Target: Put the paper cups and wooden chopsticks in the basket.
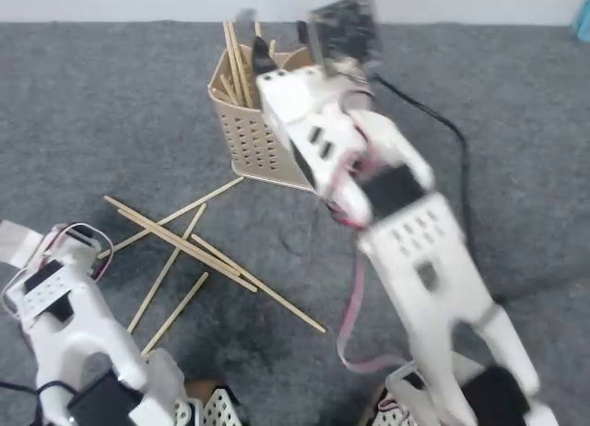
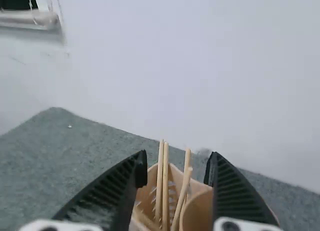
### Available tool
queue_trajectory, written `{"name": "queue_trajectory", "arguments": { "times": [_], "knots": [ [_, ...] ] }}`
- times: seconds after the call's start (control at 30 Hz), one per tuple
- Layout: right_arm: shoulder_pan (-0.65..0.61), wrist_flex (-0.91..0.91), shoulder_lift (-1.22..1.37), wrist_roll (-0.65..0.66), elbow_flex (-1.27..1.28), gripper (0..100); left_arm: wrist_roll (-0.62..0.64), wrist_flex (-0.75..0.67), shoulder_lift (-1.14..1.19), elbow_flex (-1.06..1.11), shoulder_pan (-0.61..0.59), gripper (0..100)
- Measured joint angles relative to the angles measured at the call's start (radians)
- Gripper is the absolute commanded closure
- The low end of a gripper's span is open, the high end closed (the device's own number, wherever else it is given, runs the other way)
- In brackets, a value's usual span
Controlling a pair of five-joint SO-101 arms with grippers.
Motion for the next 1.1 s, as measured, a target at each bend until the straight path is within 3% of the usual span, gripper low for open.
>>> {"name": "queue_trajectory", "arguments": {
  "times": [0.17, 0.4, 0.5, 0.63, 0.73, 0.93, 1.1],
  "knots": [
    [-0.002, 0.273, -0.261, -0.069, 0.075, 80.1, 0.0, 0.0, 0.0, 0.0, 0.0, 80],
    [0.028, 0.537, -0.58, -0.098, 0.393, 80.1, 0.0, 0.0, 0.0, 0.0, 0.0, 80],
    [0.098, 0.549, -0.704, -0.098, 0.568, 83.9, 0.0, 0.0, 0.0, 0.0, 0.0, 80],
    [0.189, 0.552, -0.868, -0.098, 0.769, 99.8, 0.0, 0.0, 0.0, 0.0, 0.0, 80],
    [0.213, 0.552, -0.984, -0.098, 0.895, 96.1, 0.0, 0.0, 0.0, 0.0, 0.0, 80],
    [0.233, 0.548, -1.203, -0.098, 1.155, 99.0, 0.0, 0.097, 0.005, -0.074, 0.048, 80],
    [0.242, 0.462, -1.347, -0.098, 1.415, 99.1, 0.002, 0.311, 0.005, -0.242, 0.101, 80]
  ]
}}
